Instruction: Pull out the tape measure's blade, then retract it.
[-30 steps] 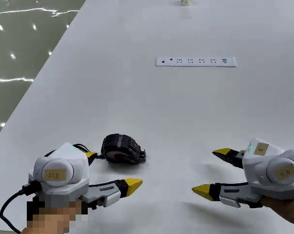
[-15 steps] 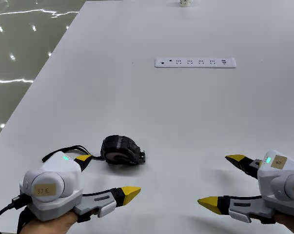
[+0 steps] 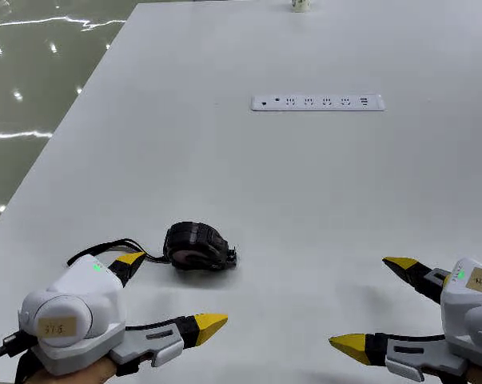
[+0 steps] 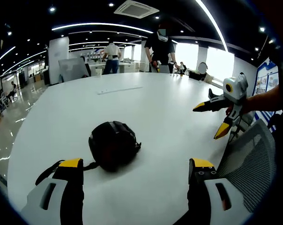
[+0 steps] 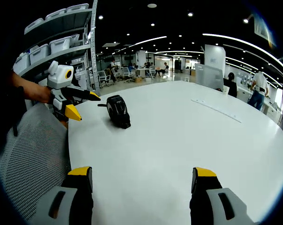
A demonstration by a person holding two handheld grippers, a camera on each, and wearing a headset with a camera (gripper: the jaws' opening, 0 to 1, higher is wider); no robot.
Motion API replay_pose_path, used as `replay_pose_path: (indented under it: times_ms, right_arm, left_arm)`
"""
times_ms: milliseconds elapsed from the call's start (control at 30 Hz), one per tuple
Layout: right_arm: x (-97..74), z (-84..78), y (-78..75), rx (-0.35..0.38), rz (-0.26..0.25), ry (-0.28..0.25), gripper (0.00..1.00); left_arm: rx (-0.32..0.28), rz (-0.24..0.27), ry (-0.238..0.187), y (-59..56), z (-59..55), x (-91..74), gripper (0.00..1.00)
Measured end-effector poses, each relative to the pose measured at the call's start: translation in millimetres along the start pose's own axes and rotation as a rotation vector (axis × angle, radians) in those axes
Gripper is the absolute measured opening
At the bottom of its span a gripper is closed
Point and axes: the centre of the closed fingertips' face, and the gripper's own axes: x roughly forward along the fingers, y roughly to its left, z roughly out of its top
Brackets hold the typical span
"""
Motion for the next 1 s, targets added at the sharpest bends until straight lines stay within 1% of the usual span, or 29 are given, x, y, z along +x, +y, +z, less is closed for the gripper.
replay_pose_path:
  times_ms: [200,267,300,400,533,633,767,900,1000]
  right_arm:
    - [-6.7,0.4,-3.1,0.017,-0.021,-0.028,0.91]
    - [-7.5,-1.0,-3.4,0.022,-0.024,-0.024,0.93]
    - [-8.6,-1.3,-3.6,0.025,-0.032,-0.024,0.94]
    - [-10.7,-0.8,-0.8,0.043,-0.028,-0.030,0.93]
    - [-12.1,1.1,2.1,0.060,-0.031,-0.043,0.96]
    - [-13.6,2.7,2.7,0.067,-0.038,-0.055,0.99]
    - [-15.9,4.4,2.8,0.075,-0.040,-0.064,0.99]
    - [-17.7,6.3,1.2,0.088,-0.045,-0.081,0.99]
    - [-18.1,5.2,0.9,0.092,-0.047,-0.079,0.99]
  left_arm:
    - [0.011,-0.005,-0.001,-2.1,-2.3,-2.6,0.93]
    - [0.022,-0.004,-0.003,-1.6,-2.5,-3.0,0.93]
    - [0.033,-0.007,-0.009,-2.2,-1.5,-3.1,0.94]
    - [0.033,-0.013,-0.003,-3.0,-1.7,-3.1,0.96]
    - [0.037,-0.020,-0.019,-4.6,1.9,-5.0,0.99]
    - [0.042,-0.033,-0.024,-6.7,3.2,-6.9,0.99]
    - [0.046,-0.039,-0.025,-8.0,3.2,-9.0,0.99]
    - [0.042,-0.029,-0.032,-5.4,4.1,-11.2,0.99]
    - [0.036,-0.027,-0.037,-4.0,4.9,-12.7,0.99]
